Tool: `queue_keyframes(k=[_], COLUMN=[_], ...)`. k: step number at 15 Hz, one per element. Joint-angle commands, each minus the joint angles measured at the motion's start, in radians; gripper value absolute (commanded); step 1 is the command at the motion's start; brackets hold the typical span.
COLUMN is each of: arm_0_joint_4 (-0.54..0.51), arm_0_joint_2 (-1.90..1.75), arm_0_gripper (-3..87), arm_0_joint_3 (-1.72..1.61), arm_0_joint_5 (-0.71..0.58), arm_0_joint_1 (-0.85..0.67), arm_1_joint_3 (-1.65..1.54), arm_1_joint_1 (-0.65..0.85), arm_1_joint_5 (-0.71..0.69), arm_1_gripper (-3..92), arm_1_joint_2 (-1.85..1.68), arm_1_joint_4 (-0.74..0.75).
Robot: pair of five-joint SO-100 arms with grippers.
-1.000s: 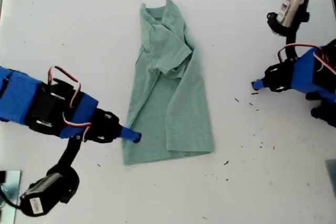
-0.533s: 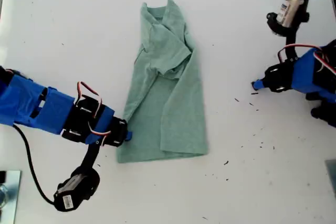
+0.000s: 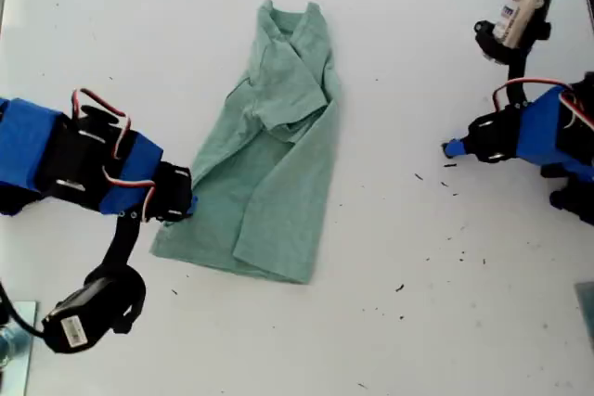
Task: Fold t shirt
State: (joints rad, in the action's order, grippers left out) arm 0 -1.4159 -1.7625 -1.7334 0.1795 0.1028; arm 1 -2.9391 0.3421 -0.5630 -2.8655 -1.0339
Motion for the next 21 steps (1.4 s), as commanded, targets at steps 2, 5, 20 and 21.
queue_keyframes(k=[2, 5, 20, 21], arm_0_joint_4=[-0.041, -0.078, 0.344, 0.413], arm_0_joint_2=[0.017, 0.396, -0.178, -0.356], arm_0_gripper=[-0.1, -0.2, 29.5, 27.8], arm_0_joint_3=[0.224, 0.765, -0.063, -0.328], arm_0_joint_5=[-0.04, -0.166, -0.405, -0.362], arm_0_joint_1=[-0.023, -0.029, -0.127, -0.149], arm_1_joint_3=[-0.021, -0.034, -0.037, -0.037], arm_1_joint_1=[-0.005, -0.005, -0.002, 0.0], arm_1_joint_5=[0.011, 0.014, 0.02, 0.02], arm_1_gripper=[2.5, 2.5, 2.5, 2.5], arm_1_joint_2=[-0.077, -0.13, -0.13, -0.13], arm_1_joint_4=[-0.038, -0.064, -0.064, -0.064])
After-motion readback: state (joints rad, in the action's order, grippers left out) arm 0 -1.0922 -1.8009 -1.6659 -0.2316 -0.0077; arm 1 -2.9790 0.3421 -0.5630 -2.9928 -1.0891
